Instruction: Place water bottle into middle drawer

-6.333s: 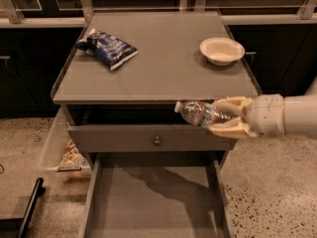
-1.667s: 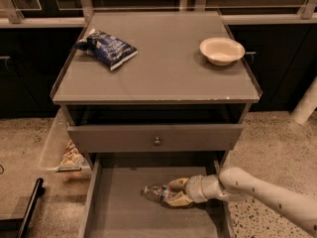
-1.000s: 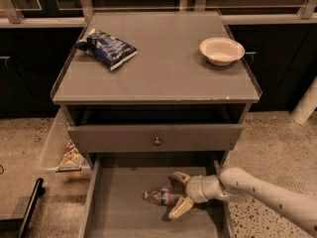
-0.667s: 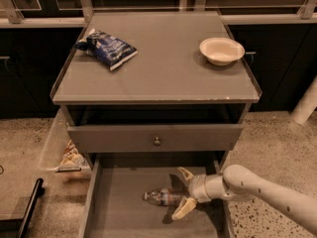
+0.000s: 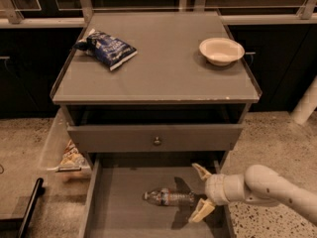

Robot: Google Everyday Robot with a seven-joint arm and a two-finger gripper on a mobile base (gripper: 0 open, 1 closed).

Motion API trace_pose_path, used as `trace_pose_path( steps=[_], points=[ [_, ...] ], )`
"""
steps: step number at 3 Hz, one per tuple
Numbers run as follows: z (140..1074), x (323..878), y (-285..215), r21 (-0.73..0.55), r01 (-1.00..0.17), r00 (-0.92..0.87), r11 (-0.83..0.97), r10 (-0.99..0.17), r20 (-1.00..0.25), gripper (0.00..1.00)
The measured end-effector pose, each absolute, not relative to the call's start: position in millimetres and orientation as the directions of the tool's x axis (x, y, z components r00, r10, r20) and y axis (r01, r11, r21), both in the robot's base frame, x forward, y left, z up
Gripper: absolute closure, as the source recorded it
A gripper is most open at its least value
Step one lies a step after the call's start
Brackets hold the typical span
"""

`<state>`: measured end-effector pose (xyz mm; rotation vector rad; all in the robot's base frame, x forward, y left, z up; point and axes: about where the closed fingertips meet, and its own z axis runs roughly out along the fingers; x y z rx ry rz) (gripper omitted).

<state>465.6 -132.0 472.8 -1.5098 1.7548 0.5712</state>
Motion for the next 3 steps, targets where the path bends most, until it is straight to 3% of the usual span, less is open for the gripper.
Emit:
trace_pose_path(
  steps=[2, 3],
  points=[
    [553, 438, -190, -0.326, -0.916, 0.046, 0.234, -0.746, -0.664, 0.0],
    [557, 437, -195, -0.335, -0.912, 0.045, 0.238, -0.752, -0.657, 0.0]
  ],
)
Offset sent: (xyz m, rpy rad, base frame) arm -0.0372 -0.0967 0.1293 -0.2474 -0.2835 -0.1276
